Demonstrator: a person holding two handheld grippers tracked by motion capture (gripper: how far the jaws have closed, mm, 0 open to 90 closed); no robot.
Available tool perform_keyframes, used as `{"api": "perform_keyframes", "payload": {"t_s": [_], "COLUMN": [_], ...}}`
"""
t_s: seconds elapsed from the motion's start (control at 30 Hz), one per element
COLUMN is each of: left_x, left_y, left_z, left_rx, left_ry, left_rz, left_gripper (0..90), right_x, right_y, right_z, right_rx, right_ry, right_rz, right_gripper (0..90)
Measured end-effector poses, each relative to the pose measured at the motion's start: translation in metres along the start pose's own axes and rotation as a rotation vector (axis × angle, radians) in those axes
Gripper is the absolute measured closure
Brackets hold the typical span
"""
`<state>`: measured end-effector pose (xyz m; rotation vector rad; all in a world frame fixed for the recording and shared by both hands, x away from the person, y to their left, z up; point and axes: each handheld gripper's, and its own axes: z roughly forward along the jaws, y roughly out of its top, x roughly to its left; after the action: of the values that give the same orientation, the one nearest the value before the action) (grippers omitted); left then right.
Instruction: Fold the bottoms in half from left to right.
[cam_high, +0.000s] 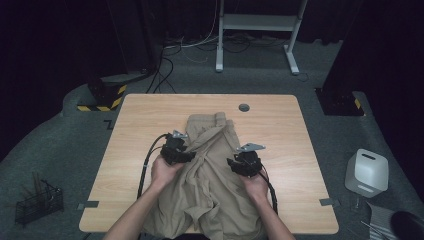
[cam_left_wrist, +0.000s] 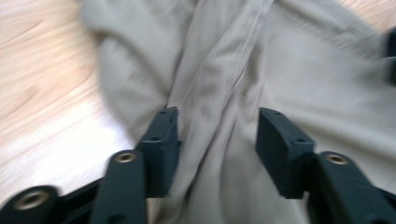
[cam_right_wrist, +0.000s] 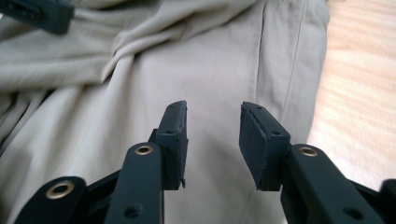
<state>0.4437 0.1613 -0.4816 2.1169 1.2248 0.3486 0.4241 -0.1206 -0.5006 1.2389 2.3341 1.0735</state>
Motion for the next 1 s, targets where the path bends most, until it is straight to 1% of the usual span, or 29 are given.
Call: {"api": "perform_keyframes", "payload": {"t_s": [0.1,0.17,0.23,0.27,0.33,0.4,0.43,0.47,0.5,0.53,0.63,0.67,0.7,0.73,0.77,0.8,0.87,0.9,0.93,1.0], "left_x": [0.004,0.007,0.011,0.013,0.016,0.016,0.015,0.013,0.011,0.008,-0.007,-0.013,-0.02,-0.027,-0.034,-0.039,-0.051,-0.054,-0.056,-0.055], "left_y": [-0.012,-0.021,-0.028,-0.031,-0.034,-0.034,-0.032,-0.03,-0.028,-0.026,-0.018,-0.015,-0.012,-0.01,-0.008,-0.008,-0.009,-0.01,-0.012,-0.015], "left_z": [-0.007,-0.008,-0.008,-0.008,-0.009,-0.013,-0.016,-0.02,-0.023,-0.027,-0.038,-0.04,-0.04,-0.037,-0.033,-0.028,-0.015,-0.007,0.002,0.012], "left_rx": [-0.002,0.008,0.021,0.026,0.036,0.023,0.009,-0.015,-0.026,-0.041,-0.088,-0.098,-0.096,-0.081,-0.064,-0.047,-0.004,0.022,0.05,0.084], "left_ry": [-0.006,-0.006,-0.02,-0.039,-0.072,-0.085,-0.091,-0.11,-0.124,-0.133,-0.184,-0.208,-0.234,-0.253,-0.258,-0.257,-0.254,-0.248,-0.232,-0.215], "left_rz": [-0.021,-0.033,-0.055,-0.062,-0.074,-0.063,-0.056,-0.058,-0.055,-0.044,-0.013,-0.009,-0.007,0.004,0.015,0.03,0.044,0.05,0.054,0.051], "left_gripper": [44.3,44.2,46.2,50.2,63.4,78.5,84.2,86.2,86.9,87.1,87.3,87.3,87.3,87.3,87.2,87.1,87.1,87.1,87.0,87.0], "right_x": [0.002,0.003,0.002,0.002,0.002,0.002,0.002,0.003,0.003,0.003,0.003,0.004,0.004,0.005,0.006,0.008,0.009,0.01,0.01,0.008], "right_y": [-0.011,-0.019,-0.027,-0.029,-0.033,-0.035,-0.036,-0.036,-0.036,-0.036,-0.036,-0.035,-0.035,-0.035,-0.034,-0.034,-0.033,-0.034,-0.035,-0.041], "right_z": [-0.011,-0.015,-0.016,-0.015,-0.013,-0.012,-0.012,-0.012,-0.012,-0.012,-0.012,-0.012,-0.012,-0.012,-0.012,-0.013,-0.017,-0.021,-0.026,-0.036], "right_rx": [0.003,0.005,0.021,0.028,0.029,0.019,0.017,0.017,0.018,0.016,0.017,0.016,0.015,0.014,0.008,0.006,-0.005,-0.005,-0.009,-0.012], "right_ry": [-0.005,-0.022,-0.031,-0.032,-0.028,-0.03,-0.03,-0.031,-0.032,-0.032,-0.035,-0.037,-0.038,-0.037,-0.032,-0.031,-0.03,-0.036,-0.04,-0.035], "right_rz": [-0.018,-0.033,-0.041,-0.038,-0.026,-0.019,-0.018,-0.024,-0.026,-0.022,-0.024,-0.027,-0.028,-0.028,-0.029,-0.027,-0.036,-0.041,-0.051,-0.043], "right_gripper": [64.0,64.0,64.0,64.0,63.7,62.9,62.4,62.2,62.0,61.8,61.0,60.4,59.9,59.5,58.9,58.5,57.2,56.8,56.5,56.5]}}
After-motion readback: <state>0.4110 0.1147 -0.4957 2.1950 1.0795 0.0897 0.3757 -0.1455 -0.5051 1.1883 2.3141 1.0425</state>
